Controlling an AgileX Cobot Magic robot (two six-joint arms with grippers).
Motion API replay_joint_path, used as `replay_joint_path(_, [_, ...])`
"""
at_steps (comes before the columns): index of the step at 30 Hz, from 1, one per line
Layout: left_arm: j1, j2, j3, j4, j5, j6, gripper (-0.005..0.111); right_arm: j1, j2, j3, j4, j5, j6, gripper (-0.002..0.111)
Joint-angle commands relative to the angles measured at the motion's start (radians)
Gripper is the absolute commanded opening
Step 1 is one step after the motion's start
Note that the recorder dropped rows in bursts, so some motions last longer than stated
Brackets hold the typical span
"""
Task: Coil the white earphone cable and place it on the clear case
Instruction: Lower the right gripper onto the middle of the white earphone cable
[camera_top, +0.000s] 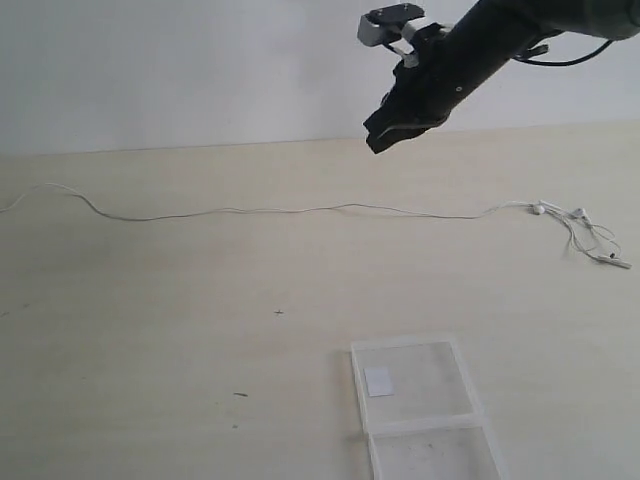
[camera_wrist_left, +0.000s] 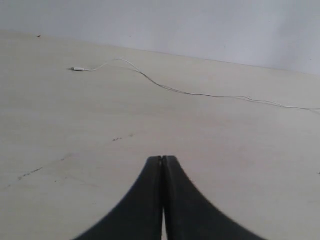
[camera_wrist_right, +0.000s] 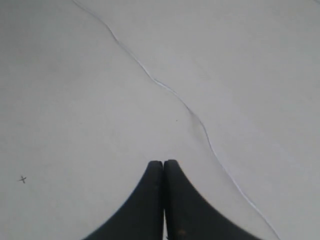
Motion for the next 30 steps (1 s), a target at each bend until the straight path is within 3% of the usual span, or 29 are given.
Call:
replay_joint_path(1, [0.002, -0.006, 0.0, 0.001, -0.004, 0.004, 0.0, 0.001, 0.127, -0.182, -0.002, 0.06, 0.003, 0.0])
replay_joint_path(13, [0.002, -0.006, 0.0, 0.001, -0.004, 0.007, 0.0, 0.001, 0.342, -0.431, 0.087, -0.025, -0.055, 0.0])
replay_joint_path(16, [0.002, -0.006, 0.0, 0.001, -0.004, 0.007, 0.0, 0.001, 0.374, -0.436, 0.087, -0.079, -0.07, 0.009])
replay_joint_path(21, [0.002, -0.006, 0.0, 0.001, -0.004, 0.007, 0.0, 0.001, 0.41, -0.436, 0.102, -0.119, -0.083, 0.033])
replay_joint_path(30, [0.002, -0.006, 0.0, 0.001, -0.004, 0.007, 0.0, 0.001, 0.438, -0.436, 0.081, -0.077, -0.186, 0.044])
